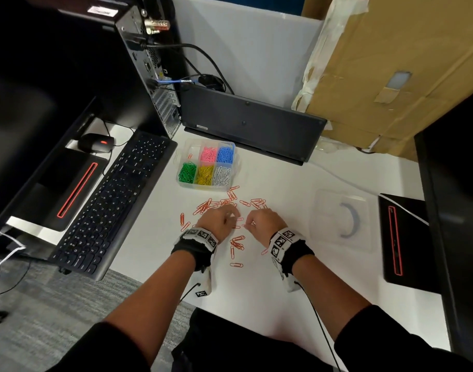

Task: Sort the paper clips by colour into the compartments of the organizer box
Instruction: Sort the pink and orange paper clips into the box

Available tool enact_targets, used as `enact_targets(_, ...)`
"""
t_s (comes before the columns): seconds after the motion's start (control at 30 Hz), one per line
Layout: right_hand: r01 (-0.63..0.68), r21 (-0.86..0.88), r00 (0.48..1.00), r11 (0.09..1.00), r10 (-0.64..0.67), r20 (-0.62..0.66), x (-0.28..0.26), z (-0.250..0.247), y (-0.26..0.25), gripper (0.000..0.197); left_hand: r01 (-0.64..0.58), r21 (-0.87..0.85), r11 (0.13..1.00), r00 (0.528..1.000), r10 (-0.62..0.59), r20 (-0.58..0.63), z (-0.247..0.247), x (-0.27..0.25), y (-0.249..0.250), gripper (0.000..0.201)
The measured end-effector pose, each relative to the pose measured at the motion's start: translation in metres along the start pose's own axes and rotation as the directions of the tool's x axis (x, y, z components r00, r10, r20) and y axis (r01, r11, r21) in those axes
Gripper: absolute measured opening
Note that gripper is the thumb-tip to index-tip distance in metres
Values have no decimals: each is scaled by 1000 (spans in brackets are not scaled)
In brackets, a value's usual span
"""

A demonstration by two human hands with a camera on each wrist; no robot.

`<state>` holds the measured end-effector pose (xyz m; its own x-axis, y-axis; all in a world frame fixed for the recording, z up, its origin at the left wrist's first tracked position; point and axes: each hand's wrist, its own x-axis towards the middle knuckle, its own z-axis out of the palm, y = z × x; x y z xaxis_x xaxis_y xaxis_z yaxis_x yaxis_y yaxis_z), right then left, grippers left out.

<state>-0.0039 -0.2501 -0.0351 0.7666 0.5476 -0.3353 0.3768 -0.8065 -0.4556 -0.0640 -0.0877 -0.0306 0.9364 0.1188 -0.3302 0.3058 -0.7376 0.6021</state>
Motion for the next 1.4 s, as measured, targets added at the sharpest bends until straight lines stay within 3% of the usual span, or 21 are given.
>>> enact_targets(0.07,22,-81,998,996,-18,53,1,-1,-1,21,-34,127,991,998,27,55,-3,3,1,11)
enact_targets(0.13,43,-50,997,998,-40,60,0,-4,4,20,-71,198,978,996,60,61,-5,6,2,14)
enact_targets(0.2,36,152,999,988,-37,2,-4,-6,15,18,-75,202,977,997,70,32,-5,9,3,11)
enact_targets(0.27,-28,426,999,904,45,-31,-12,-10,27,16,-42,189,981,999,36,33,-6,13,6,8)
enact_targets(0.3,-86,587,995,805,104,3,-17,-11,33,16,-30,190,981,999,22,41,-5,15,6,8)
enact_targets(0.37,-208,875,974,436,176,144,-28,-12,41,14,-13,206,978,998,-1,67,-4,18,10,10)
enact_targets(0.43,-271,958,952,97,175,252,-37,-12,47,10,-7,217,976,996,-12,83,-3,18,11,16)
enact_targets(0.57,-263,932,937,-251,163,308,-41,-15,50,21,25,124,992,999,-29,30,-1,10,14,20)
enact_targets(0.67,-283,899,930,-335,133,343,-36,-18,46,25,61,13,998,998,-61,-16,1,4,14,24)
enact_targets(0.73,-312,905,917,-290,157,367,-30,-18,40,21,37,-43,998,998,-38,-41,4,2,10,30)
enact_targets(0.8,-313,939,916,-141,218,337,-23,-19,34,21,-2,-88,996,998,-3,-57,7,-4,6,29)
enact_targets(0.83,-302,953,920,-13,257,295,-19,-18,33,20,-17,-126,992,999,10,-51,8,-6,4,29)
enact_targets(0.9,-262,882,942,392,305,144,-11,-15,31,13,-41,-219,975,998,32,-45,12,-10,0,29)
enact_targets(0.93,-215,755,957,619,288,37,-7,-14,31,7,-46,-246,968,998,36,-44,13,-12,-1,29)
enact_targets(0.97,-138,607,971,782,226,-71,-4,-14,30,4,-42,-267,963,998,31,-46,13,-15,-1,29)
enact_targets(1.0,-65,492,979,868,151,-139,-1,-14,28,6,-28,-295,955,999,13,-52,14,-18,0,29)
enact_targets(1.13,25,287,994,958,6,-107,9,-16,20,12,107,-497,861,991,-130,-11,21,-24,2,21)
enact_targets(1.23,38,175,998,984,-29,-52,13,-16,20,6,164,-602,781,983,-178,37,22,-30,5,28)
enact_targets(1.33,-13,141,1000,990,13,2,15,-16,22,12,180,-505,844,984,-153,95,23,-32,10,43)
enact_targets(1.4,-35,195,999,980,29,35,14,-16,25,11,141,-408,902,989,-112,94,27,-33,13,38)
